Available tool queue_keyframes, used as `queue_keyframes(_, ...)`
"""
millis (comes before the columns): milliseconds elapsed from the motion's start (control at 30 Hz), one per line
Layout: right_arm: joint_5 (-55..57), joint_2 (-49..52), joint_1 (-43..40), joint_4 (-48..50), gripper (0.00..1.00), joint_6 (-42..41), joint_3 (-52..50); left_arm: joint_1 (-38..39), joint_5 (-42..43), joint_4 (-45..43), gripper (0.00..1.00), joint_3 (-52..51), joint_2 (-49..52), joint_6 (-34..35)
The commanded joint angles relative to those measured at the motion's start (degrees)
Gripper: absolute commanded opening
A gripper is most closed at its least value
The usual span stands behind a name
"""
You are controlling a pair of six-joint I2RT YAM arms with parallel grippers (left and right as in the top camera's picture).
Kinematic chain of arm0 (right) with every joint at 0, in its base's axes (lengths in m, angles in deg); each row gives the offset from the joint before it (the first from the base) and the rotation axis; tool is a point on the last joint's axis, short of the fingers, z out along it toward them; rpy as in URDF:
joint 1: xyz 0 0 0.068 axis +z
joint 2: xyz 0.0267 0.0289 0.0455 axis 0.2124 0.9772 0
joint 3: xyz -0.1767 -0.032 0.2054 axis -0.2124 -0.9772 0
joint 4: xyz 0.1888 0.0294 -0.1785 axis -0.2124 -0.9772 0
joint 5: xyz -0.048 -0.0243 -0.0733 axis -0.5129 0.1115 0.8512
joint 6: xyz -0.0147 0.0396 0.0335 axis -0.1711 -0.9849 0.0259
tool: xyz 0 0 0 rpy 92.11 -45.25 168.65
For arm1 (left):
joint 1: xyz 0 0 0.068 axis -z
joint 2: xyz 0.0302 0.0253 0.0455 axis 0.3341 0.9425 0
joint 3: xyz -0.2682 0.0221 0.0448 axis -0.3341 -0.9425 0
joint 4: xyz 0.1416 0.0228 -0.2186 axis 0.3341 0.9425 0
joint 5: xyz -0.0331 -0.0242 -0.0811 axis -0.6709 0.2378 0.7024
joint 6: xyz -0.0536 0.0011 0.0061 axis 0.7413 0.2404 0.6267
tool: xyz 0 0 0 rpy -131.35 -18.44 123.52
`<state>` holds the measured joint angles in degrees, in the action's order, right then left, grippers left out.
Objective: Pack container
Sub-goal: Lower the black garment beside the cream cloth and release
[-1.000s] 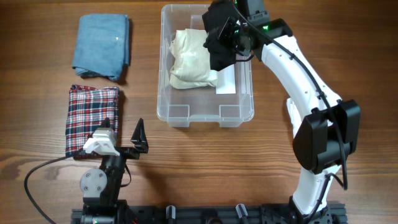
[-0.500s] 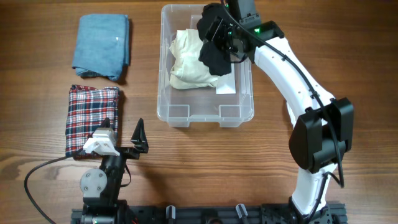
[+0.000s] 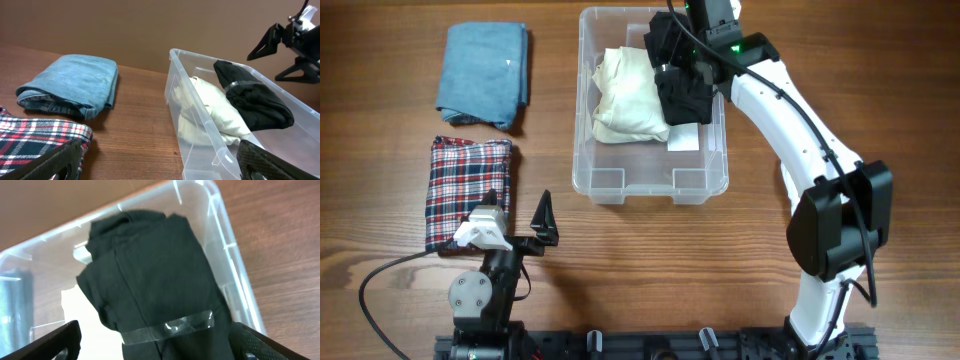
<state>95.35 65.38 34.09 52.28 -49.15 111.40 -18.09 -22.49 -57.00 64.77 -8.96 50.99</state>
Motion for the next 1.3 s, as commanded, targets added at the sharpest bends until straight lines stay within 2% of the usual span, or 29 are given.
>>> queue_keyframes(0, 3.0, -2.2, 0.1, 1.3, 0.9, 1.9, 1.9, -0.3, -0.3, 0.1, 1.0, -0.3, -0.3, 0.1)
queue_keyframes(33, 3.0, -1.9, 0.1, 2.4, 0.86, 3.1, 1.9, -0.3, -0.3, 0.1, 1.0, -0.3, -0.3, 0.1)
queue_keyframes(133, 3.0, -0.8, 0.1, 5.1, 0.56, 4.6, 1.8, -0.3, -0.3, 0.2, 1.0, -0.3, -0.3, 0.1)
queue_keyframes(233, 3.0, 0.3, 0.1, 5.5, 0.37, 4.9, 1.8, -0.3, -0.3, 0.2, 1.0, -0.3, -0.3, 0.1)
queue_keyframes(400, 3.0, 4.0, 0.1, 5.0, 0.24, 8.4, 1.8, -0.3, -0.3, 0.1, 1.0, -0.3, -0.3, 0.1)
queue_keyframes(867, 3.0, 13.1, 0.3, -0.1, 0.21, 9.1, 1.8, -0.3, -0.3, 0.1, 1.0, -0.3, -0.3, 0.1)
queue_keyframes(1100, 4.1, 5.1, 0.3, 0.4, 0.23, 10.4, 1.8, -0.3, -0.3, 0.1, 1.0, -0.3, -0.3, 0.1)
queue_keyframes(1267, 8.6, -4.4, 0.2, -2.4, 0.37, 13.8, 1.9, -0.3, -0.3, 0.1, 1.0, -0.3, -0.3, 0.1)
